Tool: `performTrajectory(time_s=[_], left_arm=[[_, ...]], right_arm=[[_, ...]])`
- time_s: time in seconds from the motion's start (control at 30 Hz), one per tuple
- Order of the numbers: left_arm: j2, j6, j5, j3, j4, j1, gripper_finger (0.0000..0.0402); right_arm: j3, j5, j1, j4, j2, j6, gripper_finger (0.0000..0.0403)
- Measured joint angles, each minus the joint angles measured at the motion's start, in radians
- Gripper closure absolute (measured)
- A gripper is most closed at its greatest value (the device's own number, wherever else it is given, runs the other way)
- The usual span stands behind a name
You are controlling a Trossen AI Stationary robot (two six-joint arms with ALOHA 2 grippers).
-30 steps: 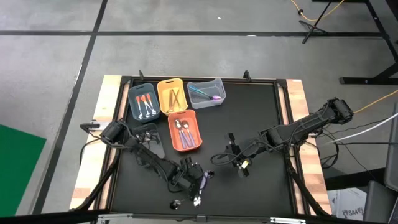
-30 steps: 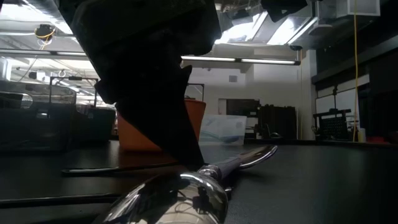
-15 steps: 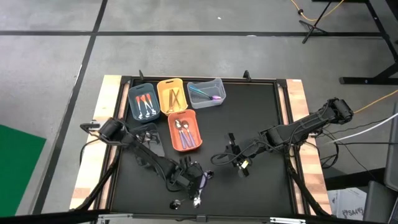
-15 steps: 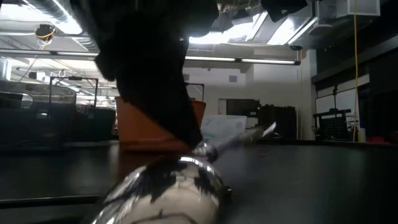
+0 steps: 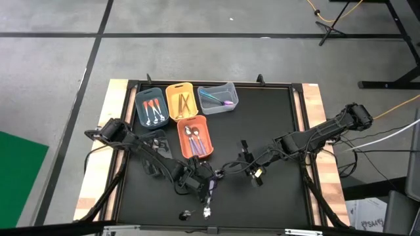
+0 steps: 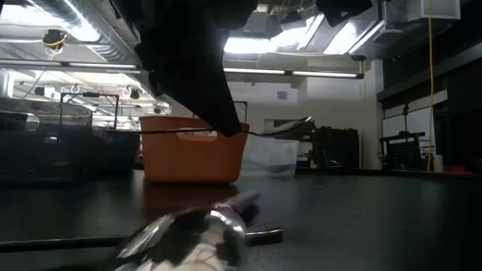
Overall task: Sort silverware by color (type)
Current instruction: Put the black spoon into the black bin
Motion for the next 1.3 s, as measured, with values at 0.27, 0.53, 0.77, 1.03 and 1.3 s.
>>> performTrajectory(time_s=[0.27,0.53,0.77,1.03,1.3], left_arm=[[-0.065,0.0,-0.004,0.0,-0.122,0.035,0.0401],[-0.236,-0.049,-0.086,0.001,-0.317,0.034,0.0401],[-0.406,-0.292,-0.193,0.001,-0.599,0.0,0.0401],[-0.469,-0.785,-0.197,0.001,-0.986,-0.107,0.0401],[-0.441,-1.118,-0.183,-0.013,-1.115,-0.175,0.0399]], right_arm=[[0.0,0.0,0.0,0.0,0.0,0.0,0.0311],[0.0,0.0,0.0,-0.001,0.0,0.0,0.0311],[0.0,0.0,0.0,0.0,0.0,0.0,0.0311],[0.0,0.0,0.0,0.0,0.0,0.0,0.0311],[0.0,0.0,0.0,0.0,0.0,0.0,0.0311]])
